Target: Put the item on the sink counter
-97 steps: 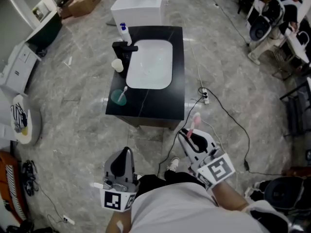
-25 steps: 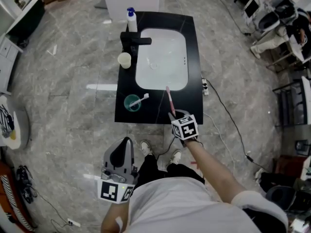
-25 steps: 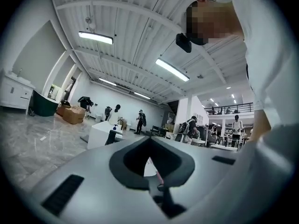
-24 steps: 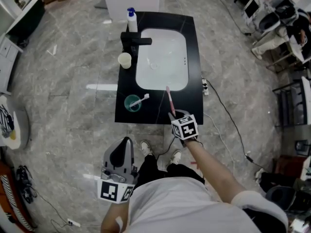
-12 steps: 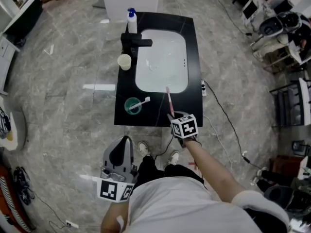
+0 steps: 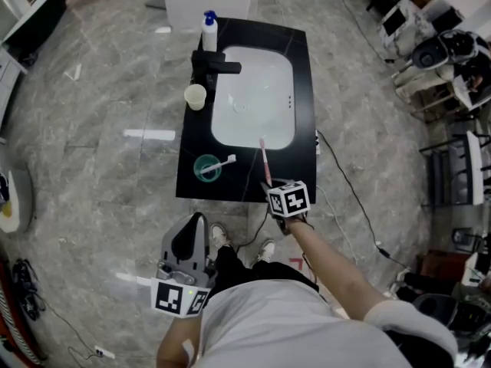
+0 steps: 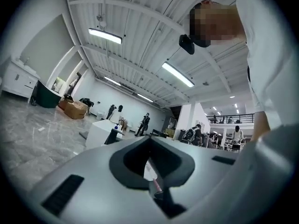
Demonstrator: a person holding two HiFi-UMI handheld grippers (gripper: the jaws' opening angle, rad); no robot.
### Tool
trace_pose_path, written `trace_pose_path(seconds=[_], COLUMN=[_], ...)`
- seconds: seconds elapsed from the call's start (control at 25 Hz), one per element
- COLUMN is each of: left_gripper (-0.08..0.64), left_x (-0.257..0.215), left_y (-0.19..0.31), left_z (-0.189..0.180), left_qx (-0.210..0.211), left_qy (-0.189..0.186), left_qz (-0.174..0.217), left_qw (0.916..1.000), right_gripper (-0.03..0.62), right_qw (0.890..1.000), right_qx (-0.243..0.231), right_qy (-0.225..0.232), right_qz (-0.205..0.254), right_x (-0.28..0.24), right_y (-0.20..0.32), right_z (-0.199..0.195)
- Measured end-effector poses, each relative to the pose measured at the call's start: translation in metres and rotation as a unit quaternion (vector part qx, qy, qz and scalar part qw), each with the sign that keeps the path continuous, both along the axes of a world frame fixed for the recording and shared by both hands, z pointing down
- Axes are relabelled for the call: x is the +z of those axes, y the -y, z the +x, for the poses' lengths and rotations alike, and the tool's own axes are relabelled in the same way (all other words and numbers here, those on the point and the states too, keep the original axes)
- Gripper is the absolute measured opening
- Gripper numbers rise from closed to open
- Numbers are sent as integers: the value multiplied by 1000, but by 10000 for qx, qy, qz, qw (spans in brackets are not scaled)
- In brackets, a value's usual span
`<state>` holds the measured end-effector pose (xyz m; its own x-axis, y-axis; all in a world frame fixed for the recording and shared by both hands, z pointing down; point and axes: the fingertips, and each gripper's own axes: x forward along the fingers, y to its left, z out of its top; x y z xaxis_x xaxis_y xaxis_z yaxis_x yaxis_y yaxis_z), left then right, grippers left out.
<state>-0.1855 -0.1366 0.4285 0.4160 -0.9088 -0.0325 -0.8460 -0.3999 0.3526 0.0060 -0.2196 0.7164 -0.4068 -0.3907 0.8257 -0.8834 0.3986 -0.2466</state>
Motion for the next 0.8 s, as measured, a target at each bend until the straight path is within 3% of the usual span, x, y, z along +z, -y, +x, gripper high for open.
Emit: trace_pose_path(seconds=[0.8], left_gripper=[3], left_x=[7], left_y=[2], left_z=[1], left_qx=[67], left_qy=[25], left_qz=[-60], left_qw=[10000], right_gripper=[63], right_qw=[9994], right_qx=[214], right_qy=[44], right_qz=[-252], right_x=[11], right_y=[-2], right_z=[2])
